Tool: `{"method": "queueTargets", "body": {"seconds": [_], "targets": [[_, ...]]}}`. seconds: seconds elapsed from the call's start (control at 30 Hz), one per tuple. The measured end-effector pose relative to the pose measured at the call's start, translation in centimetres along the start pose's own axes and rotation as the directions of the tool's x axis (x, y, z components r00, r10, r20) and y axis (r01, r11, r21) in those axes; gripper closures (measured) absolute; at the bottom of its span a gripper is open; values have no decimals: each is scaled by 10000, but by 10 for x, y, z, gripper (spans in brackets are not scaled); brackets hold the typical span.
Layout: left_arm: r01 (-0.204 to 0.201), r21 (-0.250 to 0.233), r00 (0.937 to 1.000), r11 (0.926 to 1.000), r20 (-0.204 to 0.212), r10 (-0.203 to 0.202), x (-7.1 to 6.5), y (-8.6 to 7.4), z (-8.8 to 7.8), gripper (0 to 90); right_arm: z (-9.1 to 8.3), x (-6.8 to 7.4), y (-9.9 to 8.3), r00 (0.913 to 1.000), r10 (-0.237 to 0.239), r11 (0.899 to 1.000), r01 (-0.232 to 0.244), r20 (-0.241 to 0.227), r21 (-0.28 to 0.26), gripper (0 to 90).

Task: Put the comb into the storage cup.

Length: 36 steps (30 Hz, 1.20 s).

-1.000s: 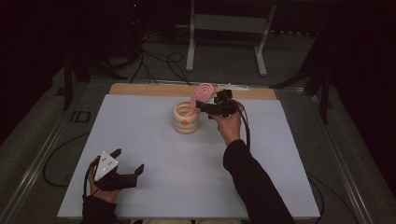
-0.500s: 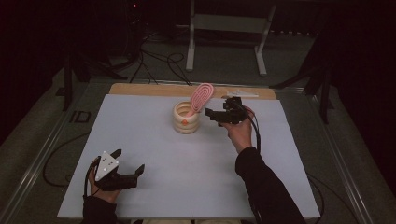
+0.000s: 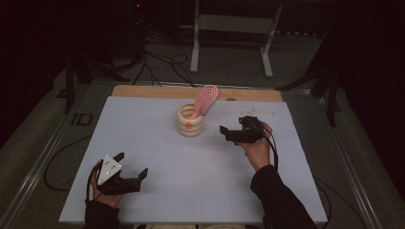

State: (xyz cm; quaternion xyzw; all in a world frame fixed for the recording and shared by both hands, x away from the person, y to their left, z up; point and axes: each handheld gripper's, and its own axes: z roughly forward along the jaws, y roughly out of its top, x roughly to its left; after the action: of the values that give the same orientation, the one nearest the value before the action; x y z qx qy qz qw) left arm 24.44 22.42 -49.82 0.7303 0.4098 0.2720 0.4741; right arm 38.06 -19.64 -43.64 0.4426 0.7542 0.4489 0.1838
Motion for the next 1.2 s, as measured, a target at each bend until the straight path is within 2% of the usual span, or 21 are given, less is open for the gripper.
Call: {"method": "queueTargets", "body": {"seconds": [0.07, 0.1, 0.13, 0.23, 0.33, 0.4, 0.5, 0.57, 0.7, 0.73, 0.8, 0.93, 1.2], "targets": [[31, 8, 10000, 10000, -26, -31, 1, 0, 0, 7, -4, 3, -7, 9987, -478, 9989, 478, 161, 18, 101], [31, 8, 10000, 10000, -26, -31, 1, 0, 0, 7, -4, 3, -7, 9987, -478, 9989, 478, 161, 18, 101], [45, 0, 10000, 10000, -46, -45, 2, 0, 1, 7, -10, 5, -15, 9950, -952, 9954, 949, 313, 102, 101], [62, 55, 10000, 10000, -74, -62, 2, -1, 1, 6, -22, 4, -25, 9953, -913, 9957, 917, 322, -109, 99], [70, 40, 9999, 10000, -109, -69, 2, 0, 1, 5, -28, 4, -30, 9947, -953, 9953, 959, 379, -148, 99], [122, 3, 9998, 9999, -167, -122, 4, 0, 0, 4, -36, 3, -40, 9928, -1079, 9940, 1086, 524, -112, 99], [187, -26, 9997, 9998, -171, -188, 6, 1, -1, 4, -38, 3, -44, 9923, -1110, 9935, 1121, 550, -185, 99], [164, -39, 9995, 9999, -255, -165, 6, 2, -1, 2, -48, 4, -56, 9903, -1232, 9923, 1239, 638, -84, 99], [215, -148, 9992, 9997, -343, -220, 8, 4, -2, 2, -50, 3, -58, 9901, -1238, 9922, 1244, 664, -59, 99], [218, -159, 9991, 9996, -353, -224, 8, 5, -3, 2, -58, 2, -69, 9888, -1282, 9914, 1299, 764, -177, 99], [250, -227, 9989, 9994, -392, -259, 9, 5, -4, 2, -63, 1, -76, 9888, -1251, 9915, 1275, 817, -252, 99], [288, -342, 9987, 9990, -410, -302, 11, 7, -6, 2, -71, -1, -85, 9905, -1095, 9922, 1140, 837, -500, 99], [260, -438, 9988, 9987, -404, -277, 14, 9, -8, 2, -84, 1, -101, 9889, -1137, 9890, 1217, 952, -835, 99]]}}
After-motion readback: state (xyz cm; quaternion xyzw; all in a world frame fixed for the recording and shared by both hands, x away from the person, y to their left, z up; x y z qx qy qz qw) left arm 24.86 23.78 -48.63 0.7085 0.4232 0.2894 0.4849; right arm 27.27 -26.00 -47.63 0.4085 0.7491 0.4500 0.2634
